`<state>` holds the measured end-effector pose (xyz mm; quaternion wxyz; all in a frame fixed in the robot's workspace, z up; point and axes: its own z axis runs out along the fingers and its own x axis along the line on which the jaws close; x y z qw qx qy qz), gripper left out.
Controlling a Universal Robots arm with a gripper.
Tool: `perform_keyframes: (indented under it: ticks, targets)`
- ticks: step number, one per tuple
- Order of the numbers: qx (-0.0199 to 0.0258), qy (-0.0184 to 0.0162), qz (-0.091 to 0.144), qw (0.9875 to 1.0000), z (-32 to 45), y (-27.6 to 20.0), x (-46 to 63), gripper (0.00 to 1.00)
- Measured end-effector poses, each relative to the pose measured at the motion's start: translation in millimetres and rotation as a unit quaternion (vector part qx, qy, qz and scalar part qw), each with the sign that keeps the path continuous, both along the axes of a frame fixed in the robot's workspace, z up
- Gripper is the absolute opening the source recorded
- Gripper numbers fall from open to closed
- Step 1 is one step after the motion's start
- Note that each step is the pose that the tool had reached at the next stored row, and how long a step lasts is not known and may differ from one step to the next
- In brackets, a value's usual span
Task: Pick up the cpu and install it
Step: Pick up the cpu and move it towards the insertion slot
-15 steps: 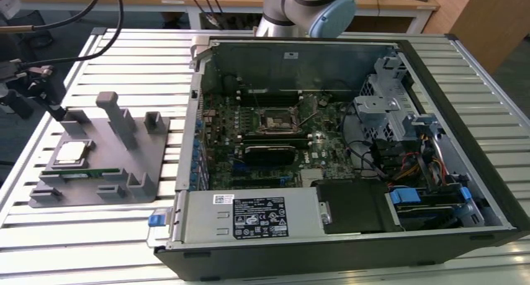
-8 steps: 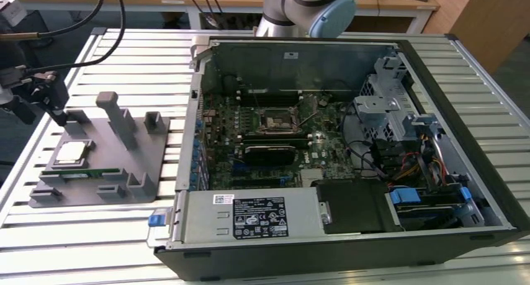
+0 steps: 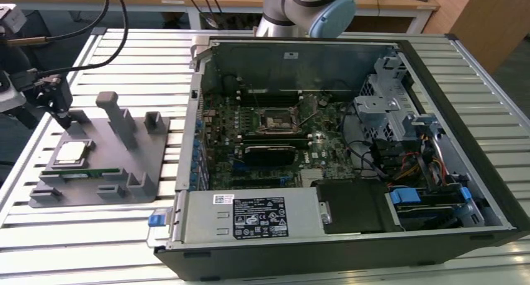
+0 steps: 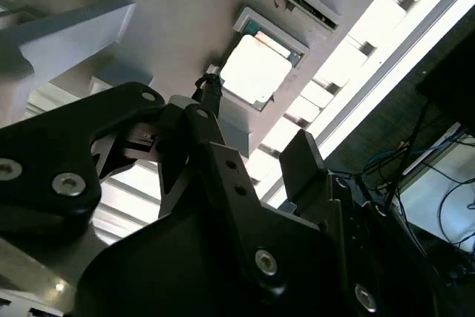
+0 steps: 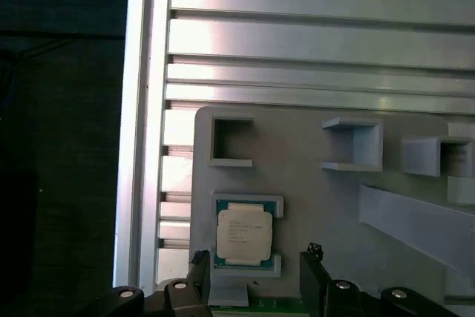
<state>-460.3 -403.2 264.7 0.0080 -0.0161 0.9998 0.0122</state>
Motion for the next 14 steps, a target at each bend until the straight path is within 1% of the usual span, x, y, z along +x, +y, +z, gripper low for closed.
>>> perform_keyframes:
  ticks: [1, 2, 3, 4, 5, 7, 8, 9, 11, 14]
  targets:
    - [-0.0004, 0.0000, 0.001, 1.0000, -1.5, -0.1, 0.0, 0.60]
    - [-0.0007, 0.0000, 0.001, 1.0000, -2.5, -0.1, 0.0, 0.65]
    - [-0.0011, 0.0000, 0.001, 1.0000, -3.3, -0.1, 0.0, 0.65]
    - [-0.0012, 0.0001, 0.001, 1.0000, -3.6, -0.1, -0.1, 0.71]
    - [-0.0017, 0.0001, 0.002, 1.0000, -3.8, -0.2, -0.1, 0.71]
    - [-0.0027, 0.0000, 0.002, 1.0000, -6.0, -0.1, -0.1, 0.83]
    - [-0.0030, 0.0000, 0.002, 1.0000, -7.9, -0.1, -0.1, 0.83]
    - [-0.0030, 0.0000, 0.004, 1.0000, -9.7, -0.2, -0.1, 0.89]
    - [-0.0030, 0.0000, 0.008, 1.0000, -13.3, -0.1, -0.4, 0.89]
    - [-0.0031, 0.0001, 0.008, 1.0000, -18.7, -0.1, -2.5, 0.89]
